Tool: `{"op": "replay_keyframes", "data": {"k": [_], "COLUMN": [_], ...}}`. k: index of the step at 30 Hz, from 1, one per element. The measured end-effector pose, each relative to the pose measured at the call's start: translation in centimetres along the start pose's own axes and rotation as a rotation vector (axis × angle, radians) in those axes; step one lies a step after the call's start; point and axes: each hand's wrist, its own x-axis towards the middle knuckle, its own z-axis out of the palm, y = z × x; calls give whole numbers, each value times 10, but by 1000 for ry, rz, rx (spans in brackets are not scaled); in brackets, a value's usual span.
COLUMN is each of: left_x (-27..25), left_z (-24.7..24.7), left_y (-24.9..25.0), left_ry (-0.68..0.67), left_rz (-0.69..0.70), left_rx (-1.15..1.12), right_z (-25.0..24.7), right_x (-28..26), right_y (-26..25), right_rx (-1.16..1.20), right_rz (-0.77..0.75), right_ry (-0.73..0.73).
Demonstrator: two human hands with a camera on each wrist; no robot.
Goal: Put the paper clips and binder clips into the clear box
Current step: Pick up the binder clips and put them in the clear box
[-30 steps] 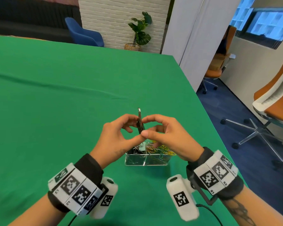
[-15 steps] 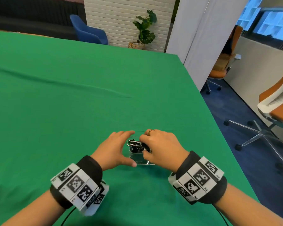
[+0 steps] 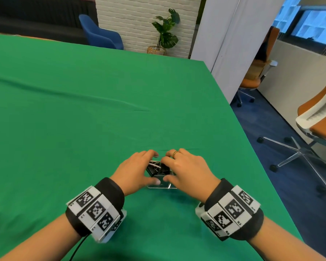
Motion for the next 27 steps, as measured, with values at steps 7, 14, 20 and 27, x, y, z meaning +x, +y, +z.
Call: {"op": "replay_keyframes", "data": {"k": [7, 14, 20, 27], "left_x": [-1, -3, 2, 7], "left_z": [0, -3, 0, 3], "left_y": [1, 3, 7, 9], "left_ry": [-33, -30, 6, 27], "left_rz": [-19, -30, -43, -85], "left_rx": [-34, -61, -91, -78], "right_z": [-5, -11, 29, 66], "right_x": [-5, -32, -41, -24], "right_y": [7, 40, 71, 72], "right_rx": [60, 208, 448, 877], "right_rz": [51, 224, 453, 499], "right_ry": [44, 135, -4, 45]}}
